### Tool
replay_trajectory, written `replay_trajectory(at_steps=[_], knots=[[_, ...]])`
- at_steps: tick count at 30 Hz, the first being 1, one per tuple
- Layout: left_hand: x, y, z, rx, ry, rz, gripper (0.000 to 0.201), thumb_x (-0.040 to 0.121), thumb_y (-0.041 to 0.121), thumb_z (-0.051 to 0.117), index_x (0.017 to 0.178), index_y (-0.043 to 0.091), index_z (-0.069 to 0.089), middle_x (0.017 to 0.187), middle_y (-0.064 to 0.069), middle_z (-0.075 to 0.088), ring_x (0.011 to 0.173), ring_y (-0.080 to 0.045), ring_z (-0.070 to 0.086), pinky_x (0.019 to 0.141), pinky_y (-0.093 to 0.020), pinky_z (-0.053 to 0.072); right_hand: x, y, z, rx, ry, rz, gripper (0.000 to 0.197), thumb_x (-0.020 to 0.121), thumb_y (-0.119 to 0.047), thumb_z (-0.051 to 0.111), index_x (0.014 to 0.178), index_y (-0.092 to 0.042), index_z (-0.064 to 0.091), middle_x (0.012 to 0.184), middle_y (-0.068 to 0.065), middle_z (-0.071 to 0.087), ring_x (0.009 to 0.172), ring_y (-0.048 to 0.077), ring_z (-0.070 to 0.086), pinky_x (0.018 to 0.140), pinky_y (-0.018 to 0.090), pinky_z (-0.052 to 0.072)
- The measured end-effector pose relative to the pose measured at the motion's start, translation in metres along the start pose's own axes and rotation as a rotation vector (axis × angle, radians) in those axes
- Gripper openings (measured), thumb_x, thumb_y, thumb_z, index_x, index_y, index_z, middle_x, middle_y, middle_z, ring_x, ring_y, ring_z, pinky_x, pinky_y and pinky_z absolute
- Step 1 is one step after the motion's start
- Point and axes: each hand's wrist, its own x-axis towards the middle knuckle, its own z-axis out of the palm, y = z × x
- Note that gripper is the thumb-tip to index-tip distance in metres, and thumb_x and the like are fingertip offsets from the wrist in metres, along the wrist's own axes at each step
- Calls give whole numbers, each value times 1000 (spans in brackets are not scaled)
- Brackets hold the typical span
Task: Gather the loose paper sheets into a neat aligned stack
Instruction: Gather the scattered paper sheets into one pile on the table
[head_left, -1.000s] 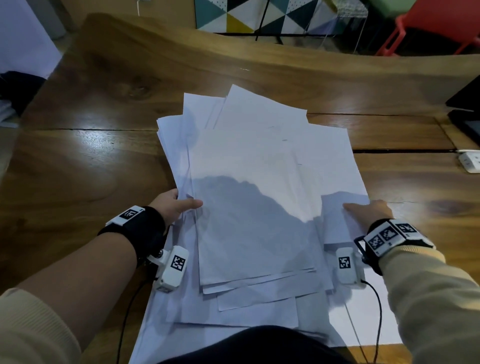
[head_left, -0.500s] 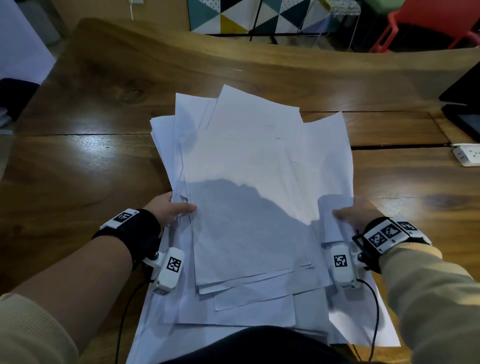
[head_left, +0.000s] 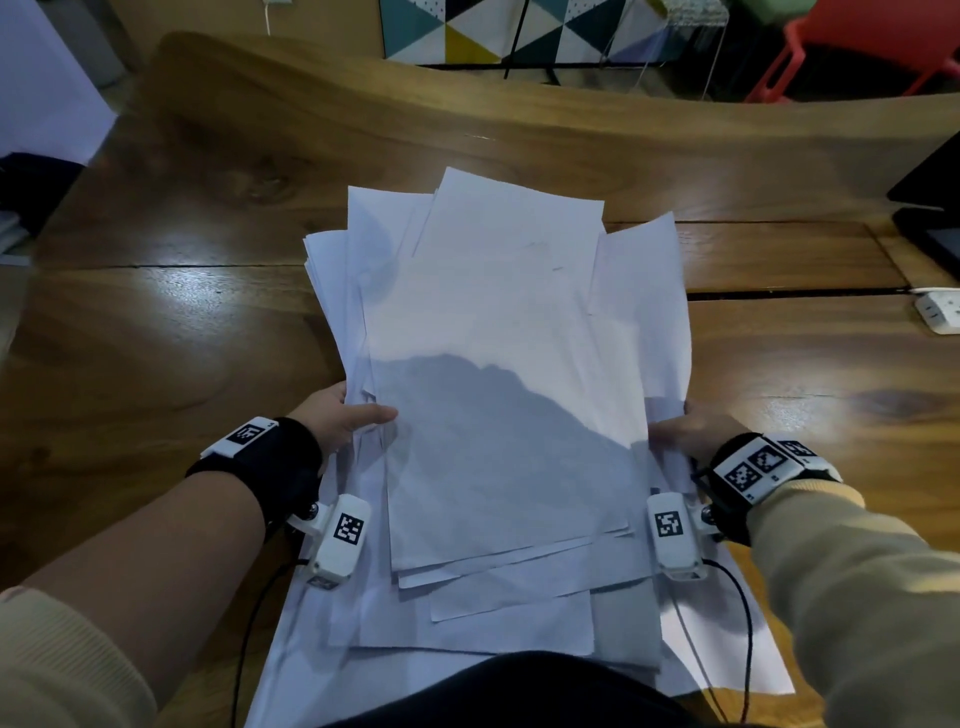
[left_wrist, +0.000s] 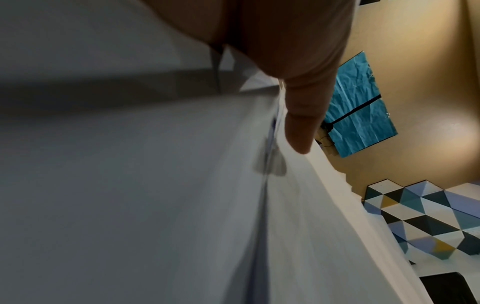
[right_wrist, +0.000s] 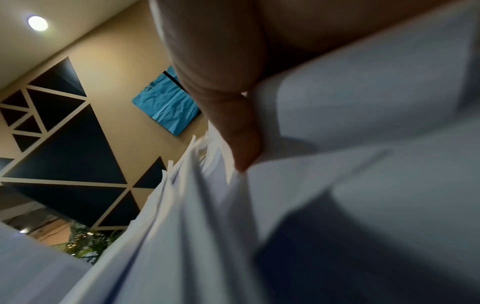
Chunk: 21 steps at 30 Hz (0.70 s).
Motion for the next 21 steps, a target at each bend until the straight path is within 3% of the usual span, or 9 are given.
replay_trajectory(at_steps=[3, 6, 9, 11, 13, 15, 16, 18, 21], knots=[[1, -1, 0, 22, 12, 2, 27, 72, 1, 69, 98, 10, 66, 104, -19, 69, 95, -39, 64, 93, -49, 49, 4, -8, 8, -18, 39, -36, 29, 75, -6, 69, 101, -4, 56, 93, 15, 66, 91, 36, 63, 88, 47, 52], [-1, -2, 1, 18, 26, 10, 26, 74, -2, 66, 97, 10, 64, 99, -17, 68, 88, -37, 64, 89, -47, 50, 9, -12, 0, 9, 155, -50, 29, 75, -3, 68, 97, -12, 50, 93, 13, 60, 89, 32, 58, 83, 40, 51], [-1, -4, 0, 5, 37, 19, 32, 72, -1, 67, 103, 7, 63, 97, -17, 68, 88, -38, 64, 89, -48, 50, 15, -8, -13, -5, 223, -23, 32, 75, -13, 69, 102, -5, 54, 92, 16, 59, 82, 32, 58, 70, 36, 48], [0, -4, 0, 0, 43, 25, 33, 69, -1, 68, 101, 5, 64, 93, -16, 68, 86, -37, 63, 86, -46, 51, 16, -6, -19, 37, 118, 41, 46, 70, -27, 74, 105, -1, 56, 86, 16, 60, 77, 32, 59, 65, 35, 49], [0, -4, 1, 8, 46, 37, 29, 66, 0, 70, 94, 7, 65, 88, -14, 68, 82, -35, 63, 82, -42, 51, 19, -2, -21, 29, 1, 89, 63, 60, -31, 80, 110, -1, 58, 94, 21, 65, 85, 37, 64, 76, 48, 55], [0, -3, 3, 16, 40, 45, 23, 71, 0, 69, 89, 13, 65, 88, -11, 68, 82, -34, 64, 84, -42, 50, 19, -6, -20, -99, -28, 50, 55, 67, -18, 78, 114, -1, 56, 104, 22, 65, 93, 39, 64, 87, 53, 52], [1, -3, 3, 23, 41, 47, 21, 73, 1, 68, 88, 15, 65, 88, -10, 69, 82, -34, 64, 85, -43, 51, 15, -11, -22, -182, 11, 22, 46, 73, -12, 74, 114, 0, 55, 105, 20, 64, 93, 37, 63, 87, 49, 52], [3, -5, 3, 31, 55, 49, 21, 74, 1, 68, 87, 17, 65, 90, -10, 69, 84, -34, 65, 86, -44, 51, 15, -21, -34, -307, 170, -17, 29, 80, -6, 65, 106, -2, 53, 94, 15, 61, 83, 31, 60, 74, 39, 52], [3, -6, 4, 32, 75, 50, 22, 72, 0, 69, 88, 16, 66, 95, -15, 70, 88, -35, 66, 89, -47, 51, 8, -39, -66, -190, 496, -96, 25, 80, -5, 59, 104, 2, 57, 93, 18, 62, 77, 30, 56, 69, 36, 47]])
